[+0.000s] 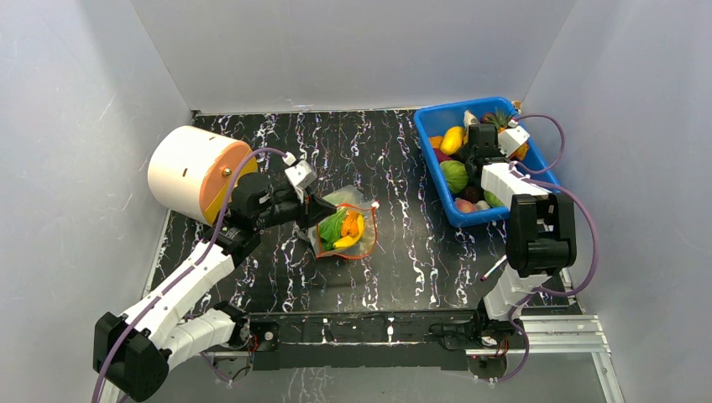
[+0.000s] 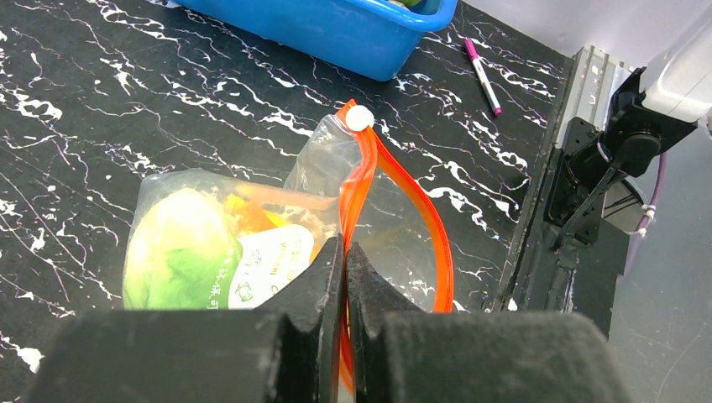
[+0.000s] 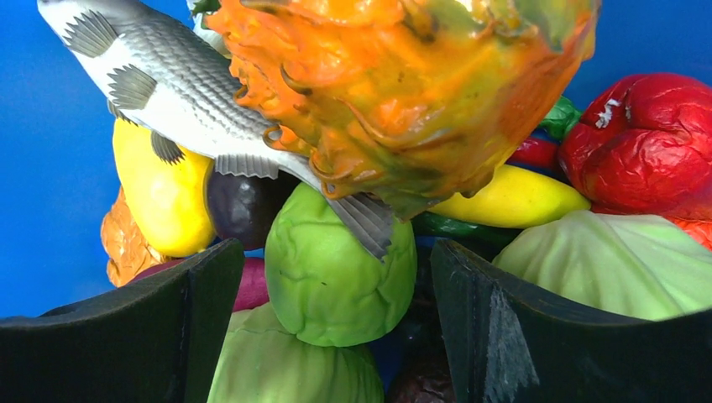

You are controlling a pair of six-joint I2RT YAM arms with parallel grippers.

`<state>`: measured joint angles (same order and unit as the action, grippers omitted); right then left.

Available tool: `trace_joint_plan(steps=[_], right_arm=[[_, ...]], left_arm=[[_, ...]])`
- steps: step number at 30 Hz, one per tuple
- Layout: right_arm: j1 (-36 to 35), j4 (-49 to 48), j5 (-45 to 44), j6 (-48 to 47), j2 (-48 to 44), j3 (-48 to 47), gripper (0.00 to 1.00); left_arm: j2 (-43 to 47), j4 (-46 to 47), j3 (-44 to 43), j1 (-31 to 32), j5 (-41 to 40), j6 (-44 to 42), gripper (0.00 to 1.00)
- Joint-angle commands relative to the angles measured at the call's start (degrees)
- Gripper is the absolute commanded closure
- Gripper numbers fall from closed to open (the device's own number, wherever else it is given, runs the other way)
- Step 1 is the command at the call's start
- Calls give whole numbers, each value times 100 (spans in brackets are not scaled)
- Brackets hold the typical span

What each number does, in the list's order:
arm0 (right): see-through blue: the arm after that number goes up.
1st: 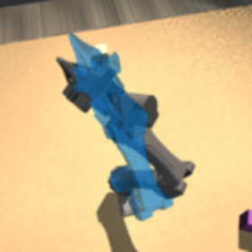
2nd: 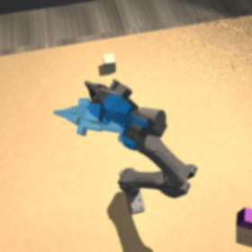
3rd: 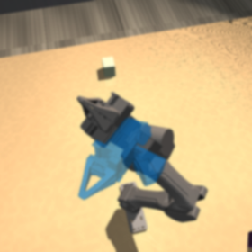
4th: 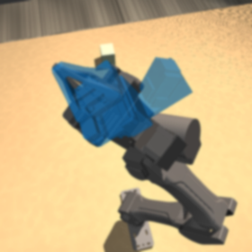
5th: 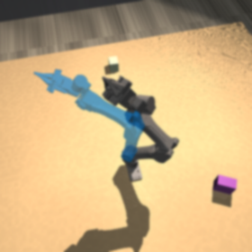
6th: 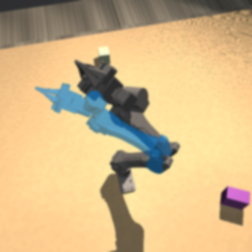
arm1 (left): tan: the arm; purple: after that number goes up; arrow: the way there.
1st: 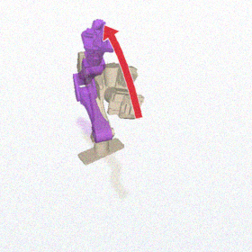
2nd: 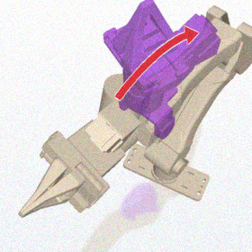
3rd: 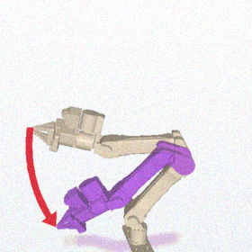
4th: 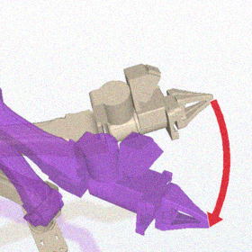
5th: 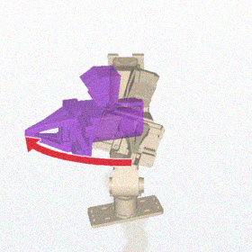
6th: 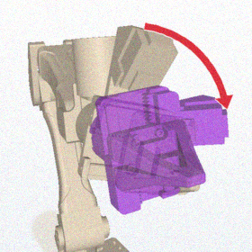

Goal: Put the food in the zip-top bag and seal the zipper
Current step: Pick up the fake fruit from the bin.

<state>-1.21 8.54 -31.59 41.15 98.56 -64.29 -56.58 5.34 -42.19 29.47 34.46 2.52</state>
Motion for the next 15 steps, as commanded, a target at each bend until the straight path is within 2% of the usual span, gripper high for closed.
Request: trace_joint_plan(steps=[1,8,15], right_arm=[[50,-254,-160,155,83,-359,20],[77,-523,120,-88,84,-238,27],[84,-443,201,-40,207,-251,29]], left_arm=[[186,29,9,11,11,-95,100],[199,18,13,12,21,-94,100],[163,17,11,14,12,-75,100]])
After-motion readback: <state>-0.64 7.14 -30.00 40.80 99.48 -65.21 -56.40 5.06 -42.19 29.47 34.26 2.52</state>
